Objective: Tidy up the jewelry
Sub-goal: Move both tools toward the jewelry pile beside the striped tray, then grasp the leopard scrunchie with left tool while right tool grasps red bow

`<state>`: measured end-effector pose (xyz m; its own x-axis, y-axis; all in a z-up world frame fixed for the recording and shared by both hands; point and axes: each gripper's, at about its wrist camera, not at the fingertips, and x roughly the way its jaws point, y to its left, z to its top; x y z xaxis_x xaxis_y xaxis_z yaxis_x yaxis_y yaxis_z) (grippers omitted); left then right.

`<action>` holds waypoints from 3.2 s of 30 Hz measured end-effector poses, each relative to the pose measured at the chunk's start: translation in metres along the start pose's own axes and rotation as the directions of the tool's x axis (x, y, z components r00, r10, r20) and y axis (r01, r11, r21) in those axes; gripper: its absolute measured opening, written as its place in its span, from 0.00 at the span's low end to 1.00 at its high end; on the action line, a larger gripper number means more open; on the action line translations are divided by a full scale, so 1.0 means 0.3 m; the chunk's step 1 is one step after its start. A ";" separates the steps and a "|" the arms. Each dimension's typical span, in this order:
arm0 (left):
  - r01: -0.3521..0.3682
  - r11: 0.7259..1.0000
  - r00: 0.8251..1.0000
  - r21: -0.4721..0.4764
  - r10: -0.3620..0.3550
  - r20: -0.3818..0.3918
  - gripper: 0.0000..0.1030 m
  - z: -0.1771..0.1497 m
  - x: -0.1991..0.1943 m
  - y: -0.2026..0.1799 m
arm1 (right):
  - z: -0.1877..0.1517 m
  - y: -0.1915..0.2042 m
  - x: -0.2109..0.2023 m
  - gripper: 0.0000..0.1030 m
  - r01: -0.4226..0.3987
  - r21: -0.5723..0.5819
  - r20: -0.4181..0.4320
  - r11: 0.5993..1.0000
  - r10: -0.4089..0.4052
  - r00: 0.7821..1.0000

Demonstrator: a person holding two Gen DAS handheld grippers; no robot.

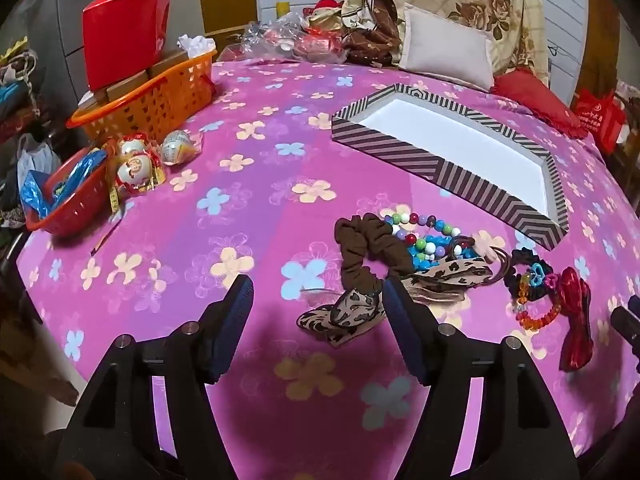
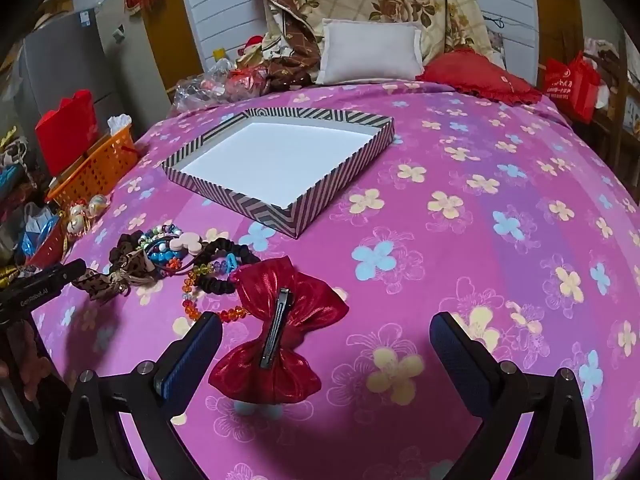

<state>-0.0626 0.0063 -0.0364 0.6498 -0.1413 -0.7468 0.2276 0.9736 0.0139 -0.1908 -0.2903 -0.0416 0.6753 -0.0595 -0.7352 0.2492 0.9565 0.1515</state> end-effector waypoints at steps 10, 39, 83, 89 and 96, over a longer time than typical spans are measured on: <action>-0.001 1.000 1.000 -0.010 0.001 -0.007 0.65 -0.003 0.008 -0.001 | -0.002 -0.001 0.005 1.00 -0.002 0.001 -0.012 1.000 0.002 1.000; 0.000 1.000 1.000 -0.011 0.000 -0.009 0.66 -0.005 0.010 -0.011 | -0.003 0.004 0.003 1.00 0.043 -0.013 -0.001 0.999 -0.043 0.999; 0.101 0.995 0.992 0.018 -0.100 -0.072 0.68 -0.005 0.079 -0.081 | -0.006 0.009 0.034 1.00 0.035 -0.021 -0.054 0.999 -0.036 0.998; 0.122 0.992 0.988 0.019 -0.119 -0.097 0.68 0.004 0.114 -0.099 | -0.009 0.005 0.063 1.00 0.018 -0.007 -0.080 1.000 -0.019 0.997; 0.113 0.994 0.985 0.013 -0.110 -0.132 0.68 0.008 0.167 -0.106 | -0.007 0.016 0.095 1.00 0.017 -0.013 -0.073 1.000 -0.018 0.997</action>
<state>-0.0357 -0.0322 -0.0727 0.5193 -0.2225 -0.8251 0.3085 0.9492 -0.0618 -0.1719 -0.2869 -0.0631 0.6182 -0.0552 -0.7841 0.2511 0.9591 0.1304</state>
